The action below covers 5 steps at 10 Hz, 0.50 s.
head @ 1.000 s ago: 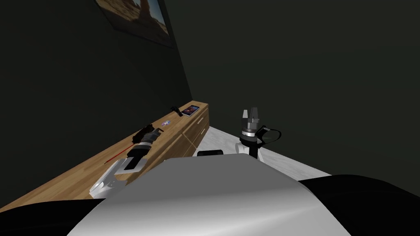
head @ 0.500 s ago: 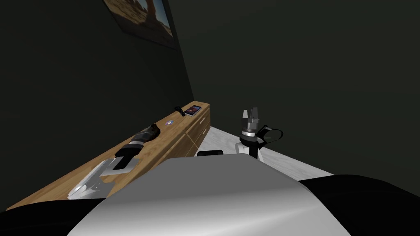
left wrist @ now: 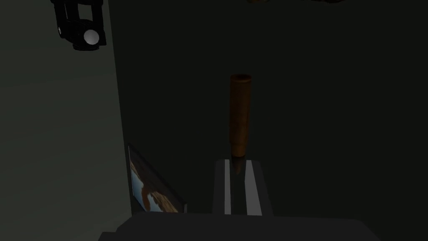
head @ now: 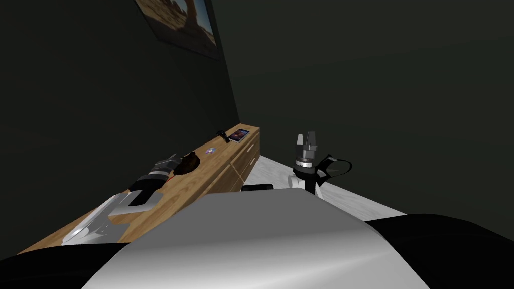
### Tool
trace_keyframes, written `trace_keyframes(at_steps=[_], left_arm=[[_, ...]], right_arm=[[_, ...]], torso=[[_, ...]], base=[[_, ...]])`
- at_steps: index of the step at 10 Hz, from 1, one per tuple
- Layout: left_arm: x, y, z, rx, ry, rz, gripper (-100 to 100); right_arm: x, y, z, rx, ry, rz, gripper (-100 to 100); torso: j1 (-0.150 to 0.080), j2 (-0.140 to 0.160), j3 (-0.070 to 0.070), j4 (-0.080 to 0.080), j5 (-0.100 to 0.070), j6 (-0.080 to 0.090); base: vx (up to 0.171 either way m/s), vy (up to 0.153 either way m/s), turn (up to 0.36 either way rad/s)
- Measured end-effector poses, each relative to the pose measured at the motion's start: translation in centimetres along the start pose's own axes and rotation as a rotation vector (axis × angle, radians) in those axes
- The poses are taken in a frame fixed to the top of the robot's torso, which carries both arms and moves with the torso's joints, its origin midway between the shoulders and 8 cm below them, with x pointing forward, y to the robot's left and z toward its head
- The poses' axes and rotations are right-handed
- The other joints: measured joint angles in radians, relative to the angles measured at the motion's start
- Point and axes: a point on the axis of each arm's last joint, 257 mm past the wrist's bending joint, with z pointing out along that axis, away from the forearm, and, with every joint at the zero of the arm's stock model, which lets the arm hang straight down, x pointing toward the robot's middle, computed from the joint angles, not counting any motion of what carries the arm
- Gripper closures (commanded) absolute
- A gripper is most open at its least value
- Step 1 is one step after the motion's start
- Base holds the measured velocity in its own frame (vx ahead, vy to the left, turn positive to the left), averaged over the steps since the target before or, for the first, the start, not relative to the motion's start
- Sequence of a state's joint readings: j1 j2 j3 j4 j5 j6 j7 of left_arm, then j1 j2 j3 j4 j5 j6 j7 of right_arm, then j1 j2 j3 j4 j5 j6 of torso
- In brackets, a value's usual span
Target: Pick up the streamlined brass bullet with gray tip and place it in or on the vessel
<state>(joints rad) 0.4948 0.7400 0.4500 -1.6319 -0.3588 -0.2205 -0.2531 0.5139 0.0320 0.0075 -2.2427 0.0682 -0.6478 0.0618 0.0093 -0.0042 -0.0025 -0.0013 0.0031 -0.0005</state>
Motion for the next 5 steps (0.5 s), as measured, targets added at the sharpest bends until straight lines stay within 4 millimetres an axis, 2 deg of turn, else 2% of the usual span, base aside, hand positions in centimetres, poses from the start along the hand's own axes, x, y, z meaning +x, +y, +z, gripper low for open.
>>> trace_keyframes(at_steps=[1,5], left_arm=[[-0.08,0.15,0.00,-0.004,0.000,0.001,-100],[-0.08,0.15,0.00,-0.004,0.000,0.001,-100]], right_arm=[[0.00,0.00,0.00,0.000,0.000,0.000,0],[0.00,0.00,0.00,0.000,0.000,0.000,0]], torso=[[-0.003,0.001,0.000,0.000,0.000,0.001],[-0.006,0.001,0.001,0.000,-0.001,0.001]], base=[[0.002,0.008,0.000],[0.000,0.000,0.000]])
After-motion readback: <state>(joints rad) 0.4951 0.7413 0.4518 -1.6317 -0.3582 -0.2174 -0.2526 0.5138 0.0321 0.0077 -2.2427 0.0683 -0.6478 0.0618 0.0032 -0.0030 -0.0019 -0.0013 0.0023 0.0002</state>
